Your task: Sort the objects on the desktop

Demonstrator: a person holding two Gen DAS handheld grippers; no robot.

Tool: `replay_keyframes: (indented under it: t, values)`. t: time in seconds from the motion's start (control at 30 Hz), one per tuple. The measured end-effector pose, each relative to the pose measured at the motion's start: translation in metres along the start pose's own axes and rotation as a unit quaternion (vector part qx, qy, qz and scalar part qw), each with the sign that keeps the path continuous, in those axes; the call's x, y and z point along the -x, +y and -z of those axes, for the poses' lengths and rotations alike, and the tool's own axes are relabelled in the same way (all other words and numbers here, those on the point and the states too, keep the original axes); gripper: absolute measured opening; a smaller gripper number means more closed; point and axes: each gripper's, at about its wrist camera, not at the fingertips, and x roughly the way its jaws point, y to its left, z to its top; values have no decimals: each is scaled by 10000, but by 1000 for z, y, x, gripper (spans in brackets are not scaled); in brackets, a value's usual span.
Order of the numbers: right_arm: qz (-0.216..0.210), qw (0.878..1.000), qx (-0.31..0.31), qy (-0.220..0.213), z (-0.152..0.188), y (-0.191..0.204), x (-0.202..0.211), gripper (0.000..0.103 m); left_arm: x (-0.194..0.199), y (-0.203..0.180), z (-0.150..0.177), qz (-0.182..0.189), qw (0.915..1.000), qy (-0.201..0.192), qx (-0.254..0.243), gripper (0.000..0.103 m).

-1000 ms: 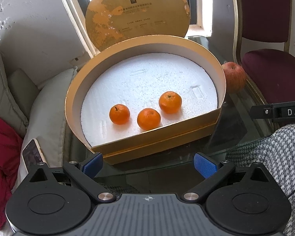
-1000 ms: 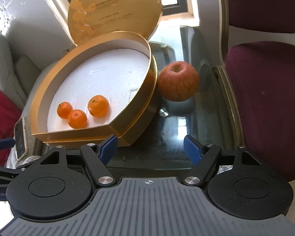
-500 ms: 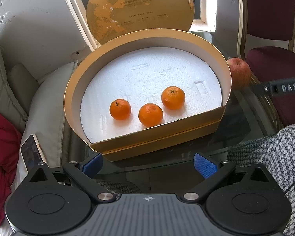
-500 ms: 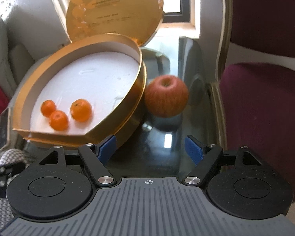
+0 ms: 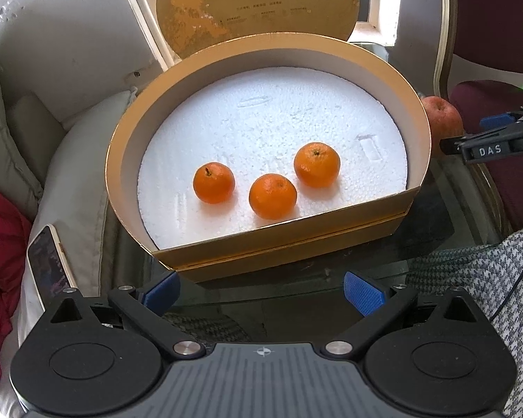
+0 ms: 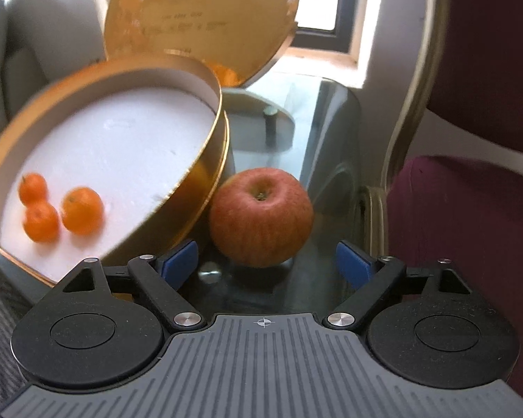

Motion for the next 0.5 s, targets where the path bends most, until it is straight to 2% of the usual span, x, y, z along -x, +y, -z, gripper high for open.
replay_keyframes:
  t: [0.3,0.5]
  values:
    - [-14,9931,1164,133,-6,14,-25,90,-7,-2,-3,3,9999,103,-20,101]
    - [-18,9900,1395,214,-11,15,-41,90,-12,-2,-5,-24,9998,173,-16,101]
